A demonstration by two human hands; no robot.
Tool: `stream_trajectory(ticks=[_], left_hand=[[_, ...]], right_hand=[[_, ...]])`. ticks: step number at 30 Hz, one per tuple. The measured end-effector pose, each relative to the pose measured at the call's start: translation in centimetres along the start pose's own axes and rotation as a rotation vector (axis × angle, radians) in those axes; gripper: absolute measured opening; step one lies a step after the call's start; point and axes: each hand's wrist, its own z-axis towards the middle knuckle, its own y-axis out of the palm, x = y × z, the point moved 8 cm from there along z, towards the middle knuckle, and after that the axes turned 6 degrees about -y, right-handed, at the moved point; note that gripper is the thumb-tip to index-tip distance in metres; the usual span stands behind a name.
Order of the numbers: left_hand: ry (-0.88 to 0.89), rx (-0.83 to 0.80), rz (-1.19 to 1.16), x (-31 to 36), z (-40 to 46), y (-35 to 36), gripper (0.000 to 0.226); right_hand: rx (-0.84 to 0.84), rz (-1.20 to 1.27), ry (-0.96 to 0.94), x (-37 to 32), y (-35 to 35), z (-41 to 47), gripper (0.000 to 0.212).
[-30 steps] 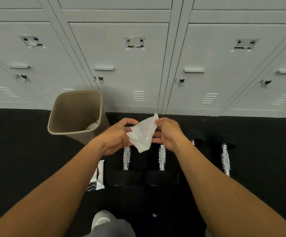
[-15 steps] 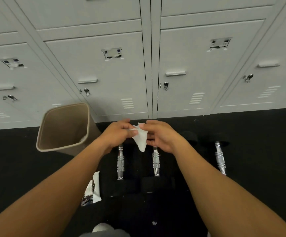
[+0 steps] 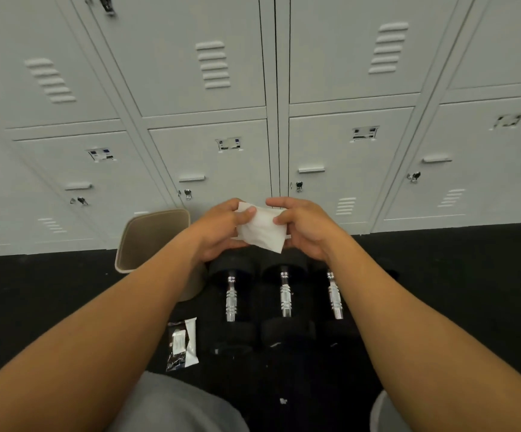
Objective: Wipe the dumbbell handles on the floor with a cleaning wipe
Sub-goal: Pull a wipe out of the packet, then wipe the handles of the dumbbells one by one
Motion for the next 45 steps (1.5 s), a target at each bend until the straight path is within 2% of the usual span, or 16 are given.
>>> stream_trajectory(ticks=[4,8,11,15,22,25,28,31,34,40,45], left_hand=[[0.001,0.028,-0.009,-0.1,-1.2,0.2,0.011],[0.038,0.065,0.0,-0.4,-1.7,0.3,0.023],[0.069,0.092,-0.08,-0.9,-1.6,0.3,0.028],[0.064,0.11,-0.197,-2.0,-1.4,0.7,0.028],[0.03,0.116,-0.221,-4.1,-0.2,1.7,0.03],[-0.022,0.099,-0.232,-5.0,0.6,2.3,0.034],[-0.098,0.082,-0.139,-5.8,0.8,2.9,0.032],[-0.273,-0.045,-0.088,-7.3,0.5,4.1,0.043],[-0.363,-0.152,-0.2,-8.1,0.5,5.3,0.052],[-0.16,-0.049,-0.347,-5.7,2.5,6.3,0.033],[-0.075,-0.013,-0.401,-4.3,4.3,9.6,0.021]], right_hand=[[0.01,0.024,-0.004,-0.8,0.2,-1.9,0.048],[0.068,-0.03,0.011,-1.1,-0.2,-2.7,0.04],[0.12,-0.026,0.042,-0.5,-0.9,-2.8,0.038],[0.123,-0.062,0.102,0.8,-1.5,-3.4,0.041],[0.212,-0.13,0.076,2.0,-3.4,-3.5,0.031],[0.243,-0.094,0.064,2.1,-3.9,-3.3,0.029],[0.26,-0.078,0.073,2.3,-4.1,-3.3,0.028],[0.27,-0.052,0.07,2.4,-4.2,-3.2,0.028],[0.256,-0.038,0.049,2.4,-4.3,-3.2,0.031],[0.258,-0.097,0.029,1.4,-6.6,-3.1,0.041],[0.274,-0.196,0.03,-1.1,-10.7,-3.8,0.038]])
